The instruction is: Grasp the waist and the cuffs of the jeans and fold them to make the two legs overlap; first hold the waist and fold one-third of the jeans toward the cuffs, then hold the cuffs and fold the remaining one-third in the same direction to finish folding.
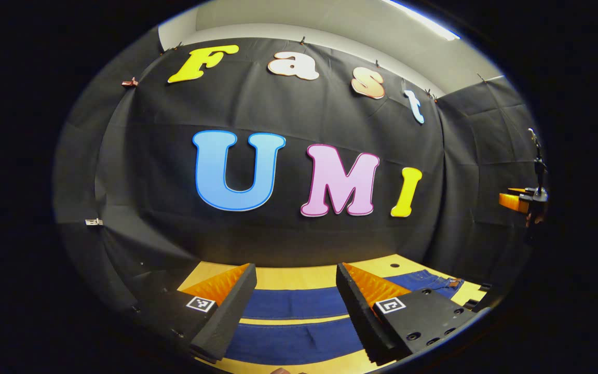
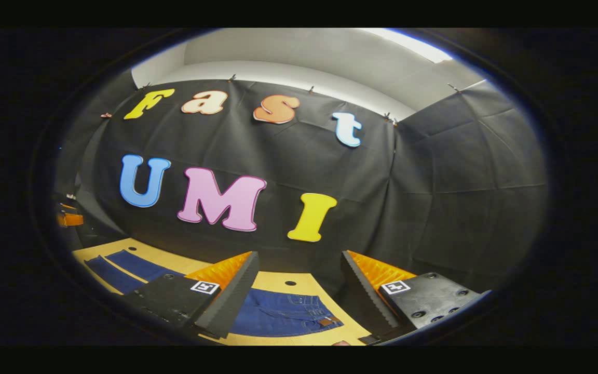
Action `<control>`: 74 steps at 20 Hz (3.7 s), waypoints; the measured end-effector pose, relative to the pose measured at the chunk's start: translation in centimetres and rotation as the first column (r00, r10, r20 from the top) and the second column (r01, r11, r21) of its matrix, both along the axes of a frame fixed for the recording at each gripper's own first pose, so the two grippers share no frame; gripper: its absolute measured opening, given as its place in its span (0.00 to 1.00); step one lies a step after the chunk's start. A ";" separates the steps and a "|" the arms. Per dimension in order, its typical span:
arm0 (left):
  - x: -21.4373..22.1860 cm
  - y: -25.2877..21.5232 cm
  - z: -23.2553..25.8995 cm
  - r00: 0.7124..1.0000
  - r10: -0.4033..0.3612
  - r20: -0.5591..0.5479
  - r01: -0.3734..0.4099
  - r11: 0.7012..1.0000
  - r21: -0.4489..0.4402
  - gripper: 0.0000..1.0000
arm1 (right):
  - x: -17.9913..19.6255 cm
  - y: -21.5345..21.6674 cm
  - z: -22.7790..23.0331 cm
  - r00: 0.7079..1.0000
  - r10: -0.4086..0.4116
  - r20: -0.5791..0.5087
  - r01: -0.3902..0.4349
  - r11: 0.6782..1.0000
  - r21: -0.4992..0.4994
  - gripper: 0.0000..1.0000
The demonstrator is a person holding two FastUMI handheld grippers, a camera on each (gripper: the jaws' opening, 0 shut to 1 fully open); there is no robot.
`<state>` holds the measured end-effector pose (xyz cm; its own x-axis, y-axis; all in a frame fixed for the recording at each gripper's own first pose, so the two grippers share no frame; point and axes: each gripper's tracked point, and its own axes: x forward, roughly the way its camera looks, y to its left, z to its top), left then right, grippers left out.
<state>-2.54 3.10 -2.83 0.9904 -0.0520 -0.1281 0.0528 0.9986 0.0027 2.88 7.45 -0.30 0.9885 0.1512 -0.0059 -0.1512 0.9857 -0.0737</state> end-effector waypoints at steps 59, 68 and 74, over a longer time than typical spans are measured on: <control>-1.3 17.0 -32.4 0.134 0.035 -0.990 0.495 0.863 0.097 0.06 | 8.2 -1.7 -47.2 0.229 0.196 -0.954 -0.694 0.720 -0.018 0.06; 9.7 16.6 -24.2 0.390 0.094 -0.916 0.249 0.947 0.204 0.06 | 16.9 2.6 -34.3 0.502 0.406 -0.763 -0.582 0.812 0.049 0.06; 16.3 18.7 -24.9 0.383 0.190 -0.904 0.138 0.956 0.259 0.06 | 22.7 4.6 -31.8 0.554 0.387 -0.737 -0.551 0.834 0.024 0.06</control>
